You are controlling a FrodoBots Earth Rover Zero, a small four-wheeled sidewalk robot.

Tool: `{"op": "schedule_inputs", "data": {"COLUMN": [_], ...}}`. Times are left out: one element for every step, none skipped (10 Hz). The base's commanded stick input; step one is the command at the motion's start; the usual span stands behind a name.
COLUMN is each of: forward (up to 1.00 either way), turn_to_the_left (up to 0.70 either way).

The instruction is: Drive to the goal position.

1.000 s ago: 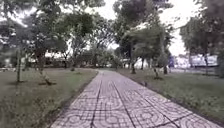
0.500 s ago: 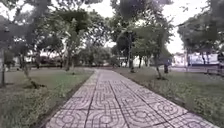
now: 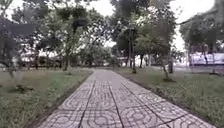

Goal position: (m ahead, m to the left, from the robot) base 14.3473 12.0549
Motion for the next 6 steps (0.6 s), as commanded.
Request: {"op": "schedule_inputs", "data": {"forward": [1.0, 1.0, 1.0, 1.0, 1.0, 1.0], "turn_to_the_left": [-0.27, -0.27, -0.27, -0.27, -0.27, -0.27]}}
